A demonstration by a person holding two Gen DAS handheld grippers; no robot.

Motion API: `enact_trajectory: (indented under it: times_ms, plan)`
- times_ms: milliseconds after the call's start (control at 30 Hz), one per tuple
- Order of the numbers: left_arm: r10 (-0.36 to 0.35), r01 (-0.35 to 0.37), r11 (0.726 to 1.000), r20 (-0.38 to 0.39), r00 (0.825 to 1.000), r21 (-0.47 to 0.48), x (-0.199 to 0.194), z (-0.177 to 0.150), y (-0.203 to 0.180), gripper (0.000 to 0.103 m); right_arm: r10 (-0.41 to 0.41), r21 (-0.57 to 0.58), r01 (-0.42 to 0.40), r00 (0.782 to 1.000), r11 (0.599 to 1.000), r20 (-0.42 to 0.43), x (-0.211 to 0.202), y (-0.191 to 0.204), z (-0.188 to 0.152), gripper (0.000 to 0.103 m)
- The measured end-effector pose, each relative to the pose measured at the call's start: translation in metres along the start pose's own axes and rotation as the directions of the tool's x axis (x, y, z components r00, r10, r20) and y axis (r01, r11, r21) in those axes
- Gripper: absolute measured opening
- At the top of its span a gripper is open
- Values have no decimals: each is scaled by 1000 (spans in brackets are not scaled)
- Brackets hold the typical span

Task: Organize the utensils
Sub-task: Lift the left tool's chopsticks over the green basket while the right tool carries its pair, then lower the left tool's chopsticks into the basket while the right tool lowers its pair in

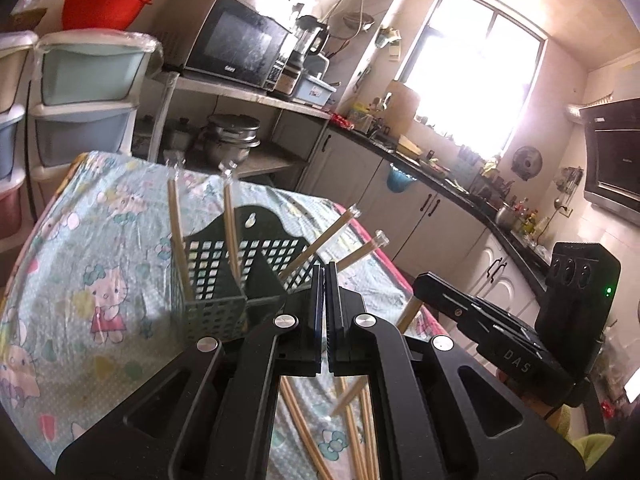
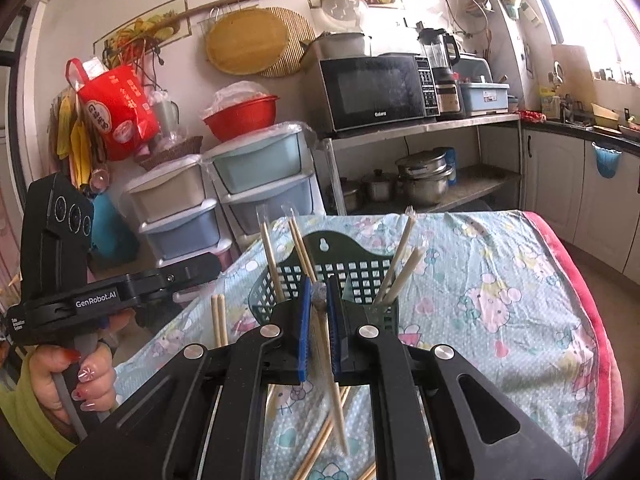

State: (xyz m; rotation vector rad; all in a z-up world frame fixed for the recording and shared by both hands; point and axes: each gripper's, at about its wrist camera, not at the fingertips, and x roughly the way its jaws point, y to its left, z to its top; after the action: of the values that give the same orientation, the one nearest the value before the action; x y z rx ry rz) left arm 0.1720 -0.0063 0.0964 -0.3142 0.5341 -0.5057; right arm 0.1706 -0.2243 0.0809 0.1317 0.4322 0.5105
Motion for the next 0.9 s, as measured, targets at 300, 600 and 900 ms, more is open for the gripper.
enact_trajectory:
  times_ms: [300,600,900]
  plan:
    - [-36,34,998,38,999,44,0,26,-18,0,-3,0,3,999,1000,52,-8,1,15,8]
    - [-53,46,996,89,995,71,1,56,-34,0,6,-23,-4,994,1000,108,-17,10,40,8]
    - [-57,44,995,146,988,87,-1,86,-39,0,15,-52,-7,988,999,152,-17,20,65,8]
